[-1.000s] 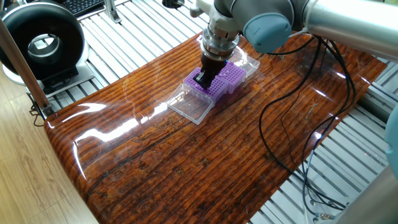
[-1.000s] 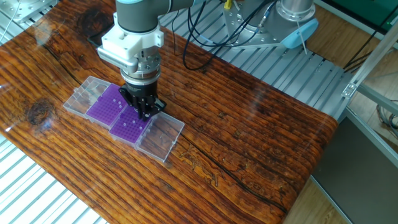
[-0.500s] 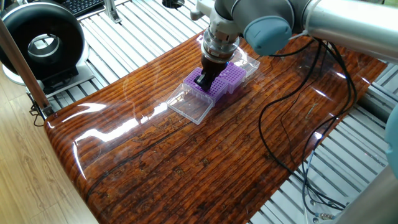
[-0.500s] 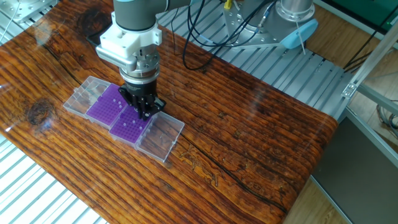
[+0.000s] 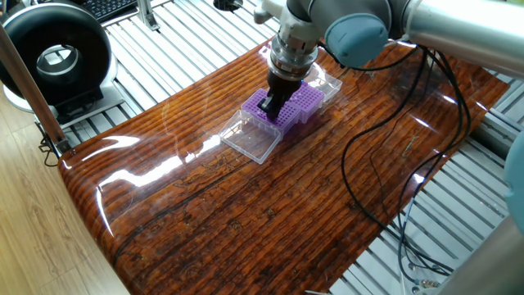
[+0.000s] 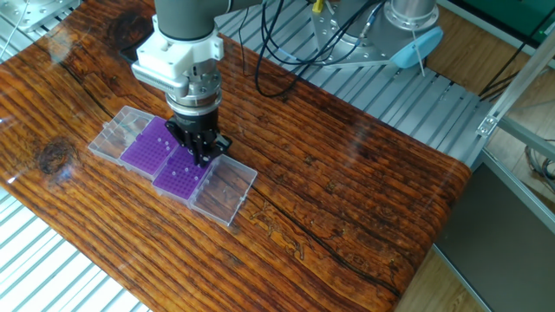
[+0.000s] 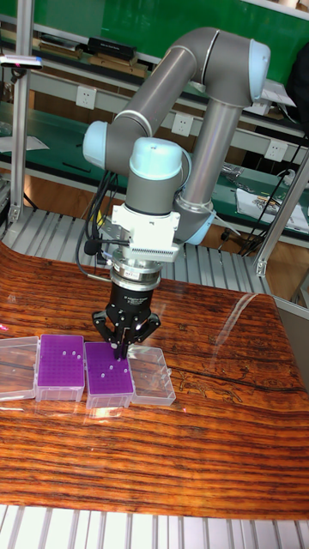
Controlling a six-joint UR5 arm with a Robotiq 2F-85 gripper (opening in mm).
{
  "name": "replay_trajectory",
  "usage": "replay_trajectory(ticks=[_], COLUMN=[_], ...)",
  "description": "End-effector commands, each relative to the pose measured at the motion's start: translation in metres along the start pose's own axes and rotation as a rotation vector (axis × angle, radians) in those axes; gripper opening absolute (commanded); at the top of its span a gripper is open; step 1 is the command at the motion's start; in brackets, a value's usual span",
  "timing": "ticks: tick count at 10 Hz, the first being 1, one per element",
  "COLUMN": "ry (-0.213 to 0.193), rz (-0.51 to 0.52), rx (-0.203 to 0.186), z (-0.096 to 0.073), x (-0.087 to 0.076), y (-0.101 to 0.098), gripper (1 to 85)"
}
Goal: Transfer all small pipette tips from one holder to another
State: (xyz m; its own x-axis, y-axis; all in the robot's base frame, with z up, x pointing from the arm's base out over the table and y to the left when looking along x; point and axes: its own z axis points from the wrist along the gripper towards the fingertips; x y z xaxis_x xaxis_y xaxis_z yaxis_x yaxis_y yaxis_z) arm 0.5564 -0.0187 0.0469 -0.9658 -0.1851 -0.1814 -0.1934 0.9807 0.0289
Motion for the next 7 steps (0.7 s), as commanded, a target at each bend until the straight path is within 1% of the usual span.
replay_trajectory(ticks=[1,7], ry=[-0.006,0.001], rz=[0.002,-0.008], rx=[-0.016,-0.006], z=[-0.0014,-0.0035], x=[-0.0023,-0.0042], y=[0.0025,-0.004], gripper=[19.0,19.3])
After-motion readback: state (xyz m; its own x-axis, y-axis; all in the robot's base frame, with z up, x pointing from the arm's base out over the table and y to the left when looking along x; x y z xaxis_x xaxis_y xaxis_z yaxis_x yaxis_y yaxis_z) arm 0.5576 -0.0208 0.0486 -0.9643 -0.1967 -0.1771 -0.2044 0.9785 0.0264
